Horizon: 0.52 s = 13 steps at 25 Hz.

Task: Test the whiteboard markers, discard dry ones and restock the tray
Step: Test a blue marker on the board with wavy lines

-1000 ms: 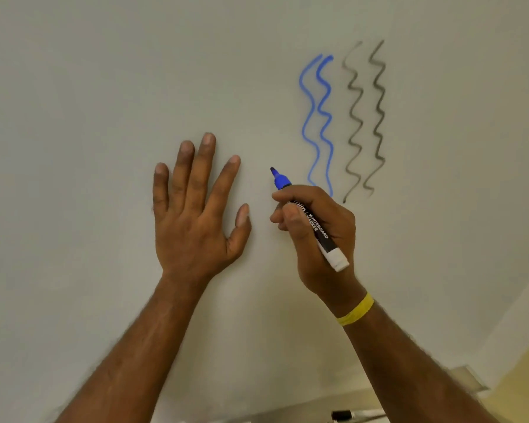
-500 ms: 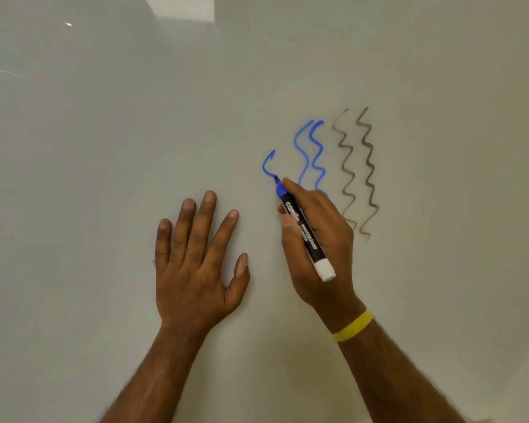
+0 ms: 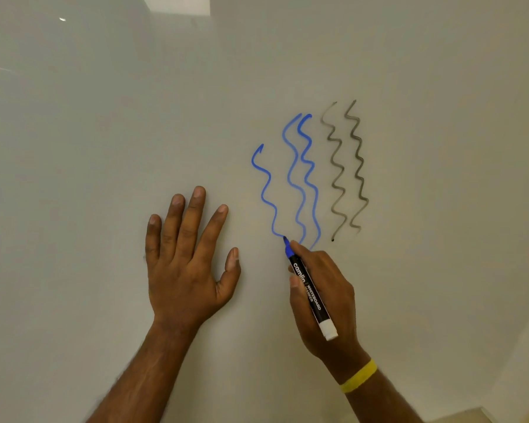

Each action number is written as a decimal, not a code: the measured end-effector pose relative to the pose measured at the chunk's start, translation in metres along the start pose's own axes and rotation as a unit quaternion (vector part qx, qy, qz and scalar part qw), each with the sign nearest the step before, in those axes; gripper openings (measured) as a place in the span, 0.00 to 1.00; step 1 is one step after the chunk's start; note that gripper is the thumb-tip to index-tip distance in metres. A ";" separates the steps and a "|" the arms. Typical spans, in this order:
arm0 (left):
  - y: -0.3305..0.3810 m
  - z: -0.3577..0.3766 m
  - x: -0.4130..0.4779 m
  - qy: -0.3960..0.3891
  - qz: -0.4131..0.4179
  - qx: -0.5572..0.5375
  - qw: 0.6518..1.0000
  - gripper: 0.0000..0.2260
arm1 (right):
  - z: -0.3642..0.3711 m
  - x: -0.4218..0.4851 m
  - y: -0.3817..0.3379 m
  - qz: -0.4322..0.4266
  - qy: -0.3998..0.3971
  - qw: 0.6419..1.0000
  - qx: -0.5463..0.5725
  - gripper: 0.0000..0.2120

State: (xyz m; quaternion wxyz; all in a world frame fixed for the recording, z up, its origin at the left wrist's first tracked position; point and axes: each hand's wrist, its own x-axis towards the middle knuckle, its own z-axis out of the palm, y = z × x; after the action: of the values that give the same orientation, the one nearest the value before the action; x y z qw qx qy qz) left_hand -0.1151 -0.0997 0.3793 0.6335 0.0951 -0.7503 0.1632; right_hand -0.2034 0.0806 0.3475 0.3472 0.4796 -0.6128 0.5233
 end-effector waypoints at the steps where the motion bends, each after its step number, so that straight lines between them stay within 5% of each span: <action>1: 0.000 0.000 0.000 0.001 -0.001 0.000 1.000 0.26 | 0.000 -0.006 0.001 0.006 -0.002 1.000 -0.001 0.18; 13: 0.000 0.000 -0.002 -0.002 -0.004 0.005 1.000 0.26 | 0.003 0.033 -0.032 -0.003 0.016 0.996 0.089 0.13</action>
State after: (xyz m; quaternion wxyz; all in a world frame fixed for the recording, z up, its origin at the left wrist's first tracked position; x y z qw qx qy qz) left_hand -0.1147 -0.0997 0.3770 0.6321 0.1015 -0.7505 0.1642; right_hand -0.1822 0.0703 0.3869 0.3147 0.5021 -0.5569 0.5819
